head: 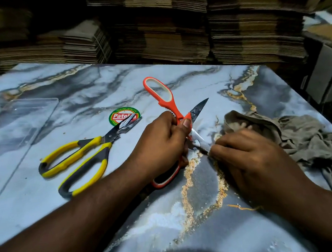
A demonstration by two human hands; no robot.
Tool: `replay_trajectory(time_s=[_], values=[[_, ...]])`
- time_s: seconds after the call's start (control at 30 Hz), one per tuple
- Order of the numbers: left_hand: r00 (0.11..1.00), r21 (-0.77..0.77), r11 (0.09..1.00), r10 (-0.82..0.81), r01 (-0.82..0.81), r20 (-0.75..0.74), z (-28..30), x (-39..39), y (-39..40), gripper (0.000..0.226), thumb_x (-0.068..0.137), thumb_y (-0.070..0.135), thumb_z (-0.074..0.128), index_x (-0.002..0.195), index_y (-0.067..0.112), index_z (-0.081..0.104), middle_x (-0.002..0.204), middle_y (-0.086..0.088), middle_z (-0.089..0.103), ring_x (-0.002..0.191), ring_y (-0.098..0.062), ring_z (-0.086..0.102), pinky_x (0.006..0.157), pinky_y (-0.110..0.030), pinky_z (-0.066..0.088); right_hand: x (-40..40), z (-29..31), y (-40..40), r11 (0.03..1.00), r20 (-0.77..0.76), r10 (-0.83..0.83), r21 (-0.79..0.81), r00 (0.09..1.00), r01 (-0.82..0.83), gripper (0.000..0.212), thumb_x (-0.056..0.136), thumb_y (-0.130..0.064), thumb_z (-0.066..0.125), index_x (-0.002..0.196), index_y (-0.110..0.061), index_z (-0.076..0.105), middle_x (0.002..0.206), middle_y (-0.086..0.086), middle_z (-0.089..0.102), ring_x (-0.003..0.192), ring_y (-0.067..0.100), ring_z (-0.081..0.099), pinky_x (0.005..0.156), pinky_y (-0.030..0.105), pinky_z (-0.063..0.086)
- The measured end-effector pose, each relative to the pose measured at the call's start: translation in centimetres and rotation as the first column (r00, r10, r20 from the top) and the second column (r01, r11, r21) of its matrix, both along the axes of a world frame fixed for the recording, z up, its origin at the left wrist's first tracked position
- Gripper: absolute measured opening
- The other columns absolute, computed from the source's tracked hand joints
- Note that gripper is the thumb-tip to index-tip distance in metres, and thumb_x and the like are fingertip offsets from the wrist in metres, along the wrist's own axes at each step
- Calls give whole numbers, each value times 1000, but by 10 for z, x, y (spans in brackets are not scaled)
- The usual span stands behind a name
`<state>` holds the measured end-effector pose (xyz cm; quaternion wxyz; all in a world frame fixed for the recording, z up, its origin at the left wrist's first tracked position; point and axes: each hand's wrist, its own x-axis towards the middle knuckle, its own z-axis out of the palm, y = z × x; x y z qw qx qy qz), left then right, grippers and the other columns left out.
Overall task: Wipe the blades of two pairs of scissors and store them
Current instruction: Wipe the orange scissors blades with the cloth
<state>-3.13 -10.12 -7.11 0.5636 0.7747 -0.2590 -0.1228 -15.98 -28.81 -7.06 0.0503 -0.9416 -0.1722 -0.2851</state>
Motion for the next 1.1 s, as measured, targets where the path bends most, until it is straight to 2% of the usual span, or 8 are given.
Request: replay_trajectory(time_s=[0.17, 0.37, 0.43, 0.5, 0.57, 0.7, 0.9, 1.1], values=[[1000, 7, 1000, -17, 17, 9, 1, 0, 1, 30, 110, 34, 50, 92, 9, 49, 60, -6, 68, 52, -33, 71, 59, -50, 60, 18, 3, 14, 999, -1, -33, 27, 999, 33, 18, 92, 0, 69, 106, -9, 76, 102, 8, 70, 88, 34, 63, 74, 44, 54], [996, -66, 998, -3, -3, -94, 4, -7, 2, 31, 109, 33, 53, 96, 4, 51, 65, -8, 70, 54, -33, 70, 58, -49, 59, -8, 4, -11, 998, -30, -34, 44, 999, 36, 14, 101, -24, 65, 104, -21, 79, 103, -3, 71, 93, 29, 66, 87, 47, 53], [992, -99, 995, -24, 12, -123, 7, -12, 2, 30, 107, 33, 55, 98, 4, 53, 71, -12, 72, 58, -34, 71, 62, -55, 60, -6, 12, -10, 965, -16, -75, 249, 997, 76, 15, 100, -26, 68, 106, -22, 81, 102, -7, 70, 95, 21, 67, 87, 42, 53], [983, -150, 989, -35, 8, -179, 9, -15, 4, 28, 106, 31, 57, 103, 3, 56, 72, -12, 71, 58, -33, 69, 63, -56, 60, 5, 22, 0, 857, 36, -140, 504, 989, 103, 18, 98, -27, 69, 109, -21, 82, 102, -10, 71, 96, 9, 69, 84, 31, 54], [974, -192, 981, -57, 15, -218, 10, -18, 5, 26, 105, 33, 59, 107, 7, 59, 72, -13, 71, 58, -34, 67, 60, -52, 58, 21, 28, 12, 764, 40, -188, 634, 981, 121, 14, 96, -26, 75, 108, -23, 82, 101, -17, 73, 97, 2, 71, 83, 19, 54], [988, -144, 989, -41, 20, -147, 7, -18, 8, 28, 97, 54, 60, 105, 26, 63, 77, -10, 73, 68, -34, 72, 70, -63, 59, 40, 16, 36, 807, 12, -153, 579, 988, 118, 9, 93, -21, 74, 98, -27, 79, 94, -20, 68, 92, -1, 66, 81, 19, 51], [1000, -26, 1000, -3, 2, -13, 7, -18, 8, 22, 106, 43, 55, 100, 22, 58, 76, 5, 74, 68, -11, 71, 76, -54, 57, 60, 20, 18, 865, 71, -226, 473, 971, 167, 8, 96, -12, 75, 98, -19, 79, 88, -6, 62, 81, 7, 59, 73, 28, 49], [1000, 13, 1000, 19, -19, -9, 9, -16, 9, 32, 104, 52, 53, 95, 21, 56, 75, 0, 74, 68, -17, 72, 76, -59, 56, 53, 15, 21, 935, 32, -145, 332, 989, 127, 18, 92, -7, 65, 103, -16, 76, 91, 0, 58, 81, 23, 59, 68, 42, 51]])
